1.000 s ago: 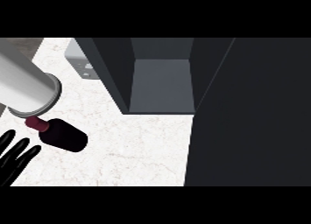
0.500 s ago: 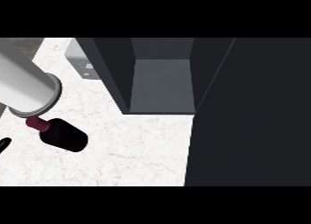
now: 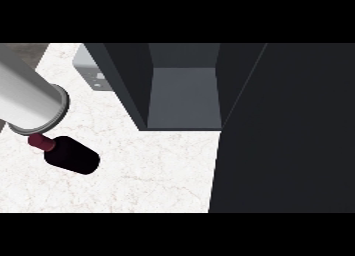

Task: Pick up the wine, place it into the cabinet and close the cabinet

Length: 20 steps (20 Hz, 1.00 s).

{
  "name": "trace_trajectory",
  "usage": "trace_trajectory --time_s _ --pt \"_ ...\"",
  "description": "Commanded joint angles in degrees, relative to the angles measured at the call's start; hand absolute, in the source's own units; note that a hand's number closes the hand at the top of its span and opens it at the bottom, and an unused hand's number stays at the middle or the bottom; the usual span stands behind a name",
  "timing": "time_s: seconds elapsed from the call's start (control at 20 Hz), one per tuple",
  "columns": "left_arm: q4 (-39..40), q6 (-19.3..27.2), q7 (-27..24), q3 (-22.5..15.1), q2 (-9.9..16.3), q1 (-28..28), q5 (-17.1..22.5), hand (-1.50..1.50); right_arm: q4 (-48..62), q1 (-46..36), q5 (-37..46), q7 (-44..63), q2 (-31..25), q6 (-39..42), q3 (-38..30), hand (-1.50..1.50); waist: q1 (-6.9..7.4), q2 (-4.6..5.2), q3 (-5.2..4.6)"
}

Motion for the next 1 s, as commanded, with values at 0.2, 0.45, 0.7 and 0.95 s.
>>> trace_trajectory --time_s 0.2,0.45,0.7,0.95 --pt "9.5 -3.4 1.6 4.1 1.0 -3.5 0.4 -1.5 -9.5 2.7 3.5 5.1 1.4 -1.8 5.7 -1.5 -0.37 -0.03 -0.03" --pt "13.9 -1.3 3.9 2.4 2.8 -9.7 -1.9 -1.5 -9.1 0.2 1.0 6.6 0.9 -2.4 3.2 -1.5 -0.58 0.04 0.0" --pt "16.9 -8.1 2.3 2.4 -1.1 -5.9 -4.4 -1.5 -9.2 6.2 -2.6 0.9 -1.0 1.1 0.1 -1.5 -0.46 0.0 0.04" --pt "26.1 -15.7 -0.5 0.8 -3.1 -6.8 -10.0 -1.5 -8.2 -0.1 -1.9 5.5 -1.3 -0.7 -1.0 -1.5 -0.29 0.04 -0.01"
